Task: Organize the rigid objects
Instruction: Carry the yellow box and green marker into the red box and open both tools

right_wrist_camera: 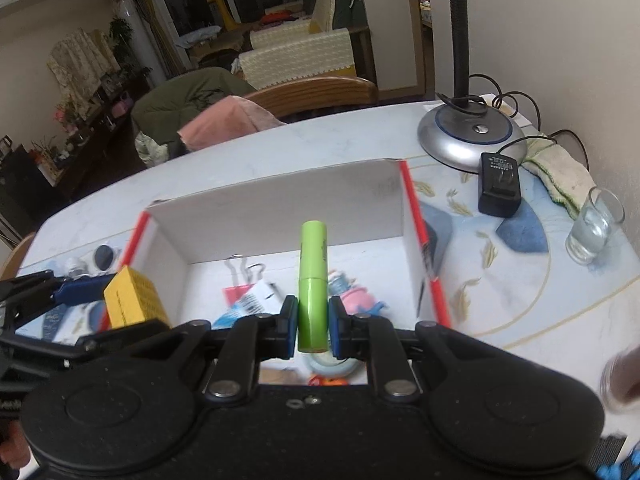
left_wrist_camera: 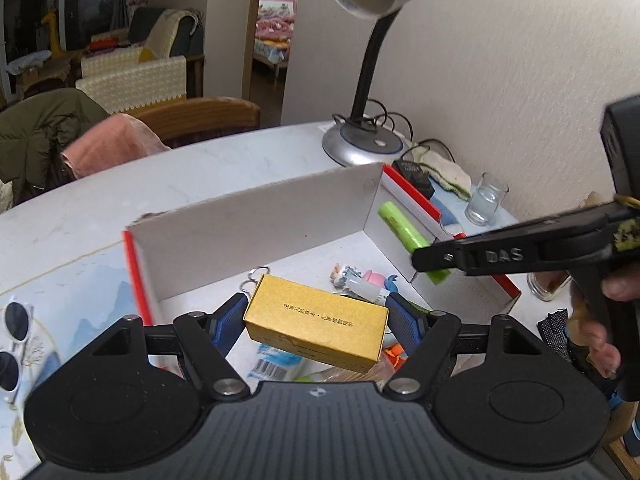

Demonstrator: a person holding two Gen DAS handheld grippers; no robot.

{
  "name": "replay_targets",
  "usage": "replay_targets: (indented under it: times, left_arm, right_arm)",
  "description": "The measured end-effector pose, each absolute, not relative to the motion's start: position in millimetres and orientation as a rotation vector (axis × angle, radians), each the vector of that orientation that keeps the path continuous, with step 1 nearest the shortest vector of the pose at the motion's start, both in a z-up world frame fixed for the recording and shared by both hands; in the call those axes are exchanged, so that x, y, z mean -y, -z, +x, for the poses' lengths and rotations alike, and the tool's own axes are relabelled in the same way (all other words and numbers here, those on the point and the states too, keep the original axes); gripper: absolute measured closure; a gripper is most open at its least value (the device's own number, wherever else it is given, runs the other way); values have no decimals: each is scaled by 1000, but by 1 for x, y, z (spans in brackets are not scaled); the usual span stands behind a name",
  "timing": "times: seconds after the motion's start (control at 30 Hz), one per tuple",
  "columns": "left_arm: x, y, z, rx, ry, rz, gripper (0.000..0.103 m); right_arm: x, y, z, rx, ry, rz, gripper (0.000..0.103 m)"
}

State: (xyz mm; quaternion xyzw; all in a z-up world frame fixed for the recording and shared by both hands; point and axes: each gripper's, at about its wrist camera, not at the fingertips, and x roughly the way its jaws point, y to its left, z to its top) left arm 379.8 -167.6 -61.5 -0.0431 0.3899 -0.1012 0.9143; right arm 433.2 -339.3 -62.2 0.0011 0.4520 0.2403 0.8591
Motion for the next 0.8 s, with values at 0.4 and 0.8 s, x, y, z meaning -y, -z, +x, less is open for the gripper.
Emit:
replay_targets:
  times: [0.4,0.8]
  left_arm:
    - [193,91,418,-898,259,-106,28]
    - [206,111,440,-999,258,-94,28]
  right_arm:
    - [316,101,477,-1036,-515,-133,88]
    - [306,115,480,-1087,-553,-203,88]
